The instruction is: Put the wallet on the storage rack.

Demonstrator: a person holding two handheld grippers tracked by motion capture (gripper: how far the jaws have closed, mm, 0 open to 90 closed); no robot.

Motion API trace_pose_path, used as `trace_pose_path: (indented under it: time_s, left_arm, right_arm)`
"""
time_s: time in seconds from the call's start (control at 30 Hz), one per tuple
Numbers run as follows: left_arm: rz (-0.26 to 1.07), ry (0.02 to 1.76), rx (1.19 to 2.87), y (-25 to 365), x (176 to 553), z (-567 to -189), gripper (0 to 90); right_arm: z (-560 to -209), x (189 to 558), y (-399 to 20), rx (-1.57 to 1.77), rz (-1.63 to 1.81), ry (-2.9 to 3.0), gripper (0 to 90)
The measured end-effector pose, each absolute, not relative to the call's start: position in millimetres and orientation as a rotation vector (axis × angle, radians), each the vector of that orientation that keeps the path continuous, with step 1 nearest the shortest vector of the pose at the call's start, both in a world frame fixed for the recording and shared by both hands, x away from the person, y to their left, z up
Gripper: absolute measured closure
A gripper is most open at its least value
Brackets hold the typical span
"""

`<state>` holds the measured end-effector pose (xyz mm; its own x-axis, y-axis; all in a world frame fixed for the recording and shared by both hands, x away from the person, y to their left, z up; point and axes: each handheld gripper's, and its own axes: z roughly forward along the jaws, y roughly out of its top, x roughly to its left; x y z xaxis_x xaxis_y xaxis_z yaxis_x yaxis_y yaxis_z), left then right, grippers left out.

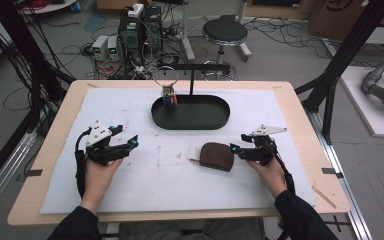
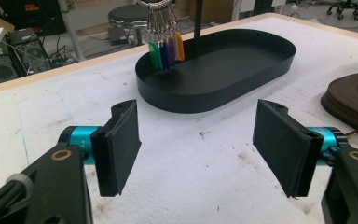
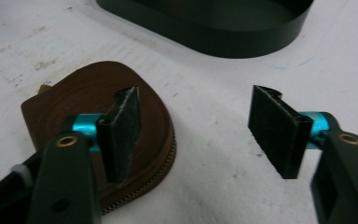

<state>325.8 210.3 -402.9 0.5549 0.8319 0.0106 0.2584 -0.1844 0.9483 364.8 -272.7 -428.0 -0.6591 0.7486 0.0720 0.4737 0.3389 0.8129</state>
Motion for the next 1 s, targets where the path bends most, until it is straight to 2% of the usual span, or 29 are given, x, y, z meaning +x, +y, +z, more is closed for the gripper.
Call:
trace_pose_path:
  time_s: [0.27,0.53,0.63,0.77,1.0]
  left_arm:
    - [0.675,0.910,1.733,210,326,-403,31.5]
    - [0.680,0.895,1.749,205,327,-403,31.5]
    - [0.681,0.894,1.751,203,327,-403,31.5]
    - [0.679,0.889,1.756,202,327,-403,31.5]
    - [0.672,0.878,1.750,199,326,-402,31.5]
  right_arm:
    - [-437,370,-267,1.165,1.177,2.367,38.5]
    - [-446,381,-278,1.435,1.297,2.413,38.9]
    - [-446,381,-278,1.430,1.332,2.443,50.0]
    - [-442,377,-275,1.336,1.346,2.483,73.0]
    - [-433,370,-269,1.221,1.293,2.472,84.6]
